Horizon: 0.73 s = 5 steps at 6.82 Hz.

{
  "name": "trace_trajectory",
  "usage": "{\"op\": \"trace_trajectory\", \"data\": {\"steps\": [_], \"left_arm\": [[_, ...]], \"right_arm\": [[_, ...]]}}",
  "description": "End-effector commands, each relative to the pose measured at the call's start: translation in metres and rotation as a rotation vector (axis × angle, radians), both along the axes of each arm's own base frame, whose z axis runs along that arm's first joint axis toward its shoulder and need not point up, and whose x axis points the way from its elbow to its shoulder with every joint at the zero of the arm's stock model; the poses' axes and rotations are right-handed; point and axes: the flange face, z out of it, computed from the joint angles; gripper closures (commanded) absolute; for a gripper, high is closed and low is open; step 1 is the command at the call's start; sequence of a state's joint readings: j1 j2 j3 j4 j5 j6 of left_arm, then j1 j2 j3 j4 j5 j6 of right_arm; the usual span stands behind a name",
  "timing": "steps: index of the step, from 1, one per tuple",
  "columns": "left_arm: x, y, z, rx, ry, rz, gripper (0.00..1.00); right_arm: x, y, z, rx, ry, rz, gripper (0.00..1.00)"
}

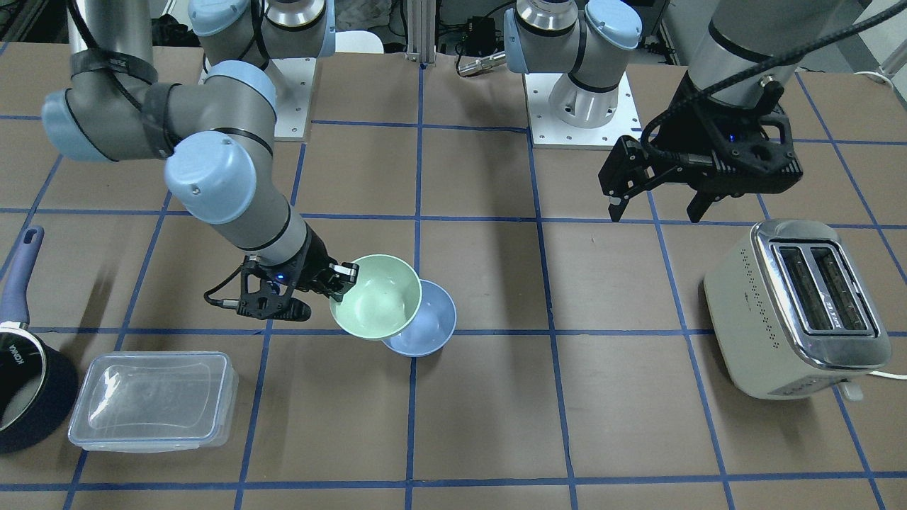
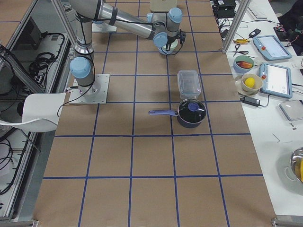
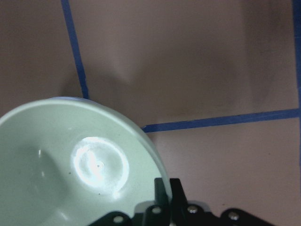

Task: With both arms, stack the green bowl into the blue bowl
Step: 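Lower the green bowl into the blue bowl with right gripper while left withdraws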

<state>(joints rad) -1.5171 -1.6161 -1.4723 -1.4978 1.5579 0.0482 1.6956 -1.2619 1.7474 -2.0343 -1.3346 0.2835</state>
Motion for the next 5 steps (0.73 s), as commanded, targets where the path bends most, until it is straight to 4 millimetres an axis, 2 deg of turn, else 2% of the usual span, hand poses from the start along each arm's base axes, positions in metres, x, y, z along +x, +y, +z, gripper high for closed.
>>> {"op": "trace_trajectory", "data": {"steps": [1, 2, 3, 4, 5], "left_arm": [[0.0, 0.014, 0.012, 0.001, -0.015, -0.005, 0.0], [0.0, 0.003, 0.002, 0.01, -0.006, -0.008, 0.0], [0.0, 0.001, -0.001, 0.016, 0.002, 0.003, 0.0], [0.006, 0.003, -0.004, 0.036, -0.009, 0.013, 0.0], [0.012, -0.002, -0.016, 0.068, -0.007, 0.025, 0.0]], "right_arm": [[0.033, -0.006, -0.015, 0.007, 0.0, 0.005, 1.0], [0.052, -0.001, -0.023, 0.011, 0.024, 0.045, 1.0], [0.049, -0.002, -0.033, 0.009, 0.112, 0.063, 1.0], [0.048, -0.003, -0.036, 0.011, 0.117, 0.063, 1.0], [0.05, -0.004, -0.042, 0.02, 0.109, 0.063, 0.8]]}}
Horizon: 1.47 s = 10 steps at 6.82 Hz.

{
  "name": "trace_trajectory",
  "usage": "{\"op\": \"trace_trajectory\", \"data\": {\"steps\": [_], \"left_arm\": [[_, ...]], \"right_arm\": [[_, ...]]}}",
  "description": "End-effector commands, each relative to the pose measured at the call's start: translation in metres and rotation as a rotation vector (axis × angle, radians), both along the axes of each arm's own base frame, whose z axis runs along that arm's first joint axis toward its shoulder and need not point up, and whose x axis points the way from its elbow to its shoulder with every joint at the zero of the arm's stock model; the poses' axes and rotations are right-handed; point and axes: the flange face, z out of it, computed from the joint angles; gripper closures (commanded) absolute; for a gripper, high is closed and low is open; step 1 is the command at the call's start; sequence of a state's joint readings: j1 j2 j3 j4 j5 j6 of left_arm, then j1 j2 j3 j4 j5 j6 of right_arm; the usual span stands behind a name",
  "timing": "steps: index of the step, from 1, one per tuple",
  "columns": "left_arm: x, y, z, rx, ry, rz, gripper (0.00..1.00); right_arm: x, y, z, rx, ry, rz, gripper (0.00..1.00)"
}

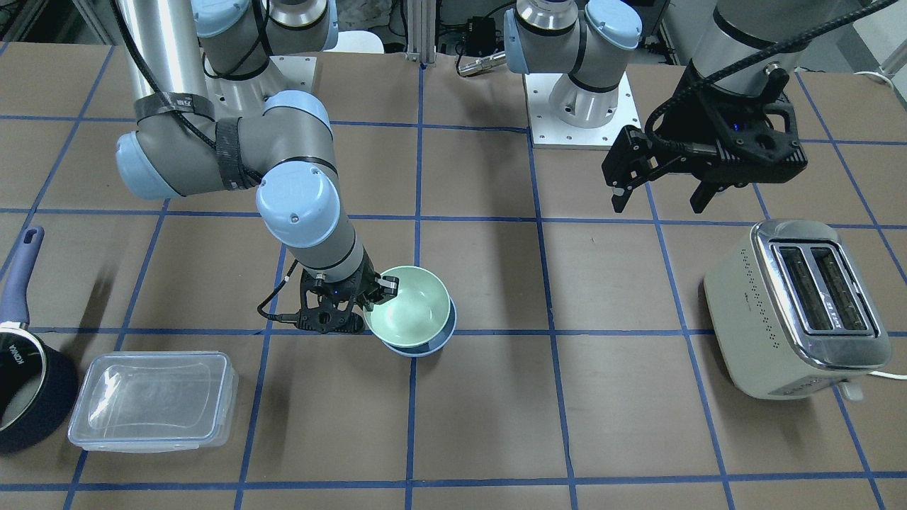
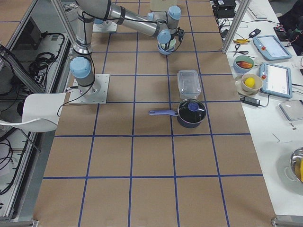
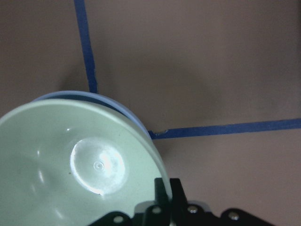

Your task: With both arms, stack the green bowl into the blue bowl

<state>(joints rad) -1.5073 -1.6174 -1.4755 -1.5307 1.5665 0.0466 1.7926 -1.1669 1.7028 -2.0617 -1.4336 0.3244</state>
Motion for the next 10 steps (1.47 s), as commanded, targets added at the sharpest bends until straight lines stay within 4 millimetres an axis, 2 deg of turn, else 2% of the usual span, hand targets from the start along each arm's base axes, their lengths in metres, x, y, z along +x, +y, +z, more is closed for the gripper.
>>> {"op": "trace_trajectory", "data": {"steps": [1, 2, 3, 4, 5, 7, 8, 9, 10], "left_arm": [[0.005, -0.004, -0.008, 0.024, 0.0, 0.008, 0.0], [0.002, -0.004, -0.012, 0.027, 0.013, 0.007, 0.0], [0.001, -0.006, -0.012, 0.021, 0.011, 0.005, 0.0], [0.001, -0.003, -0.012, 0.023, 0.002, 0.003, 0.0], [0.001, -0.004, -0.013, 0.023, 0.003, 0.003, 0.0], [0.0, -0.004, -0.014, 0.024, 0.004, 0.001, 0.0], [-0.001, -0.005, -0.014, 0.022, 0.008, 0.003, 0.0], [-0.001, -0.004, -0.013, 0.021, 0.008, 0.003, 0.0], [0.0, -0.005, -0.013, 0.018, 0.009, 0.004, 0.0]], "right_arm": [[0.002, -0.003, -0.009, 0.011, 0.003, 0.001, 0.31], [0.003, -0.002, -0.007, 0.007, 0.001, 0.003, 0.28], [-0.002, -0.01, 0.011, -0.026, 0.007, 0.002, 0.27], [-0.01, -0.017, 0.051, -0.058, 0.016, 0.006, 0.27], [-0.019, -0.012, 0.094, -0.059, 0.071, 0.023, 0.26], [-0.032, 0.017, 0.185, -0.085, 0.132, 0.026, 0.25], [-0.038, 0.03, 0.22, -0.116, 0.156, 0.031, 0.0], [-0.038, 0.034, 0.232, -0.106, 0.158, 0.037, 0.0], [-0.039, 0.036, 0.234, -0.079, 0.163, 0.041, 0.0]]}}
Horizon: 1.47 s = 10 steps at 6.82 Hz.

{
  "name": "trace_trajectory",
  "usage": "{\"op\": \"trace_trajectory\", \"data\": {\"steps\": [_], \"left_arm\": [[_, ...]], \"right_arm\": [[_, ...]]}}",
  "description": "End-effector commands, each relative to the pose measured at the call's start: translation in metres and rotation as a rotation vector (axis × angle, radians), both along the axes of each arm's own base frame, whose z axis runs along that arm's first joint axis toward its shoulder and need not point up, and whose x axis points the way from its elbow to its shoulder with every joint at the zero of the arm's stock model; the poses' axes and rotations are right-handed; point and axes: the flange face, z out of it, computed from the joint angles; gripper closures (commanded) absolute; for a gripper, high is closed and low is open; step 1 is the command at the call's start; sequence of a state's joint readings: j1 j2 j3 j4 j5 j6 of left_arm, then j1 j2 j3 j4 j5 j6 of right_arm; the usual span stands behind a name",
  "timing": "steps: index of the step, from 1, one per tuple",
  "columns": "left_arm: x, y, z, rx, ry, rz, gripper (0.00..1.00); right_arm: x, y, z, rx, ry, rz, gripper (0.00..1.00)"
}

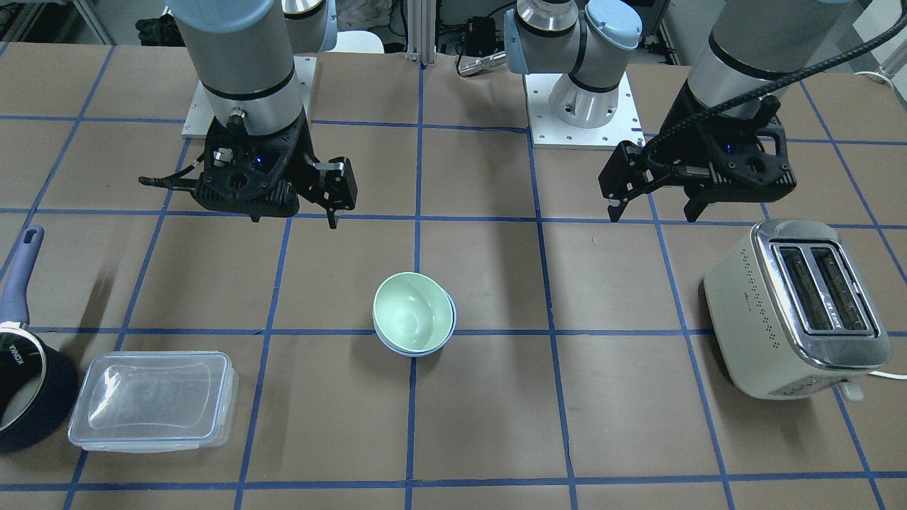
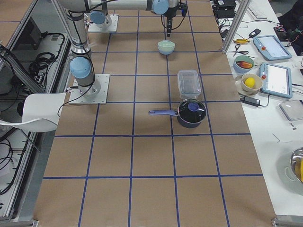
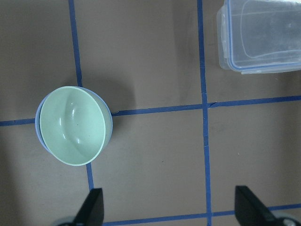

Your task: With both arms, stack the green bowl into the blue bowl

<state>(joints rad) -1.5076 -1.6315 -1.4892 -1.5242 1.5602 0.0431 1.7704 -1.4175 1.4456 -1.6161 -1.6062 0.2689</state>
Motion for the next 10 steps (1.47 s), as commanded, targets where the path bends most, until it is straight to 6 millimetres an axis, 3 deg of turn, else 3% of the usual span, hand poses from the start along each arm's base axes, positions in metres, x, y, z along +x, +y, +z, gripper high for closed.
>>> {"op": "trace_trajectory", "data": {"steps": [1, 2, 3, 4, 6, 10], "left_arm": [[0.001, 0.0, 0.001, -0.005, 0.001, 0.001, 0.0], [0.0, -0.001, 0.001, -0.005, 0.003, 0.0, 0.0], [0.003, -0.001, 0.002, -0.006, 0.003, 0.004, 0.0], [0.001, -0.001, 0.0, -0.002, 0.003, 0.001, 0.0], [0.001, 0.0, 0.001, -0.003, 0.003, 0.001, 0.0], [0.003, -0.002, 0.003, -0.019, 0.006, 0.005, 0.0]], "right_arm": [[-0.004, 0.004, 0.011, 0.018, 0.007, 0.003, 0.0], [-0.021, -0.005, 0.017, 0.009, -0.001, -0.015, 0.0], [-0.058, -0.017, 0.024, 0.006, -0.023, -0.063, 0.0], [-0.079, -0.026, 0.025, 0.01, -0.089, -0.052, 0.0], [-0.085, -0.018, 0.036, -0.013, -0.068, -0.051, 0.0], [-0.083, -0.017, 0.038, -0.013, -0.068, -0.051, 0.0]]}}
